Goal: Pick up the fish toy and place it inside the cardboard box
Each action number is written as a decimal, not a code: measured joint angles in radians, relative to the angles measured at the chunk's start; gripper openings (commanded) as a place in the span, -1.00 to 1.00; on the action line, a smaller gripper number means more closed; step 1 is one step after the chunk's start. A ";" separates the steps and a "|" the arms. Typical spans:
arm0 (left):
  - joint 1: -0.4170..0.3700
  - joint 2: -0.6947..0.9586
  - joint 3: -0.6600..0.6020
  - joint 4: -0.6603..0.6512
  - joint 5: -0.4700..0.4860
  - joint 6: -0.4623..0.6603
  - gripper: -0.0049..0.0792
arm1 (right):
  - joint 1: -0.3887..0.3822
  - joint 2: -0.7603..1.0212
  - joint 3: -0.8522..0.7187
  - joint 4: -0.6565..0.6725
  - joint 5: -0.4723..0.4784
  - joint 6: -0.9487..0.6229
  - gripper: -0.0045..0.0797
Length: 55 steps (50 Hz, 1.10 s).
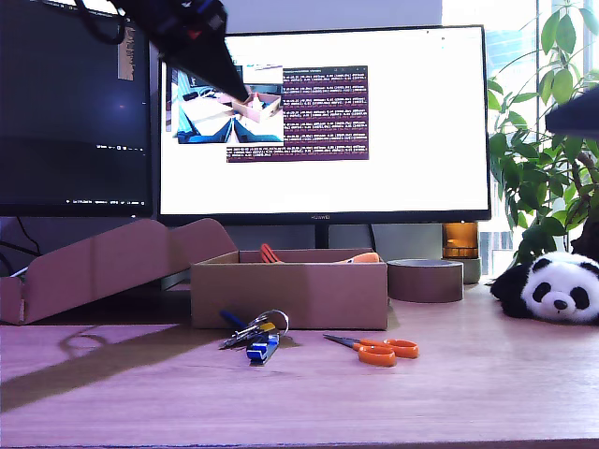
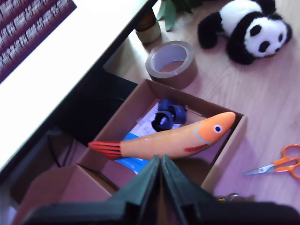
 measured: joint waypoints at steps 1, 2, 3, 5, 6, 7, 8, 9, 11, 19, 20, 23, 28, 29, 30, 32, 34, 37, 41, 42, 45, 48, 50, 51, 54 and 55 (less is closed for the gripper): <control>0.001 -0.005 -0.007 0.008 0.002 -0.005 -0.93 | 0.000 0.000 0.000 -0.019 0.007 0.001 -0.92; 0.002 -0.011 -0.017 0.018 0.002 -0.005 -0.93 | 0.000 0.000 0.000 -0.040 0.015 0.001 -0.92; 0.002 -0.021 -0.030 0.027 0.002 -0.016 -0.93 | 0.000 0.000 0.000 -0.060 0.019 0.001 -0.92; 0.002 -0.043 -0.060 0.040 0.003 -0.021 -0.93 | 0.000 0.000 0.000 -0.095 0.031 0.002 -0.92; 0.002 -0.057 -0.079 0.051 0.003 -0.033 -0.93 | 0.000 0.000 0.000 -0.110 0.039 0.002 -0.92; 0.002 -0.073 -0.101 0.064 0.005 -0.036 -0.93 | 0.000 0.000 0.000 -0.121 0.044 0.002 -0.92; 0.002 -0.086 -0.120 0.076 0.005 -0.045 -0.93 | 0.000 0.000 0.000 -0.132 0.052 0.002 -0.92; 0.002 -0.102 -0.141 0.090 0.005 -0.045 -0.93 | 0.000 0.000 0.000 -0.140 0.066 0.002 -0.92; 0.002 -0.132 -0.183 0.119 0.005 -0.067 -0.93 | 0.000 0.000 0.000 -0.150 0.086 0.002 -0.92; 0.021 -0.223 -0.314 0.226 0.014 -0.159 -0.93 | -0.002 0.000 0.000 -0.164 0.236 0.051 -0.92; 0.026 -0.231 -0.330 0.237 0.014 -0.159 -0.93 | -0.005 0.000 0.000 -0.164 0.253 0.051 -0.92; 0.043 -0.255 -0.371 0.257 0.022 -0.187 -0.93 | -0.014 0.000 0.000 -0.165 0.291 0.052 -0.92; 0.077 -0.282 -0.434 0.291 0.028 -0.234 -0.93 | -0.041 0.000 0.000 -0.165 0.345 0.052 -0.92; 0.084 -0.286 -0.446 0.299 0.028 -0.235 -0.93 | -0.049 0.000 0.000 -0.165 0.353 0.051 -0.92; 0.090 -0.290 -0.456 0.306 0.028 -0.235 -0.93 | -0.056 0.000 0.000 -0.165 0.361 0.051 -0.92; 0.101 -0.298 -0.479 0.323 0.028 -0.265 -0.93 | -0.074 0.000 0.000 -0.165 0.373 0.051 -0.92; 0.111 -0.307 -0.500 0.340 0.028 -0.283 -0.93 | -0.093 0.000 0.000 -0.165 0.380 0.050 -0.92; 0.126 -0.321 -0.528 0.371 0.027 -0.306 -0.93 | -0.124 0.000 0.000 -0.166 0.380 0.049 -0.92; 0.138 -0.346 -0.566 0.420 0.028 -0.341 -0.93 | -0.166 0.000 0.000 -0.166 0.380 0.045 -0.92; 0.140 -0.353 -0.575 0.429 0.028 -0.348 -0.93 | -0.180 0.000 0.000 -0.165 0.380 0.035 -0.92; 0.146 -0.375 -0.598 0.452 0.026 -0.369 -0.93 | -0.214 0.000 0.000 -0.163 0.378 0.025 -0.92; 0.149 -0.398 -0.626 0.484 0.013 -0.390 -0.93 | -0.248 0.000 0.000 -0.158 0.357 0.024 -0.92; 0.151 -0.412 -0.646 0.500 0.003 -0.394 -0.93 | -0.266 0.000 0.000 -0.149 0.340 0.024 -0.92; 0.152 -0.420 -0.658 0.509 -0.003 -0.399 -0.93 | -0.275 0.000 0.000 -0.145 0.330 0.024 -0.92; 0.157 -0.440 -0.695 0.543 -0.009 -0.409 -0.93 | -0.297 0.000 0.000 -0.129 0.309 0.024 -0.92; 0.160 -0.446 -0.711 0.554 -0.011 -0.429 -0.93 | -0.303 0.000 0.000 -0.126 0.306 0.024 -0.92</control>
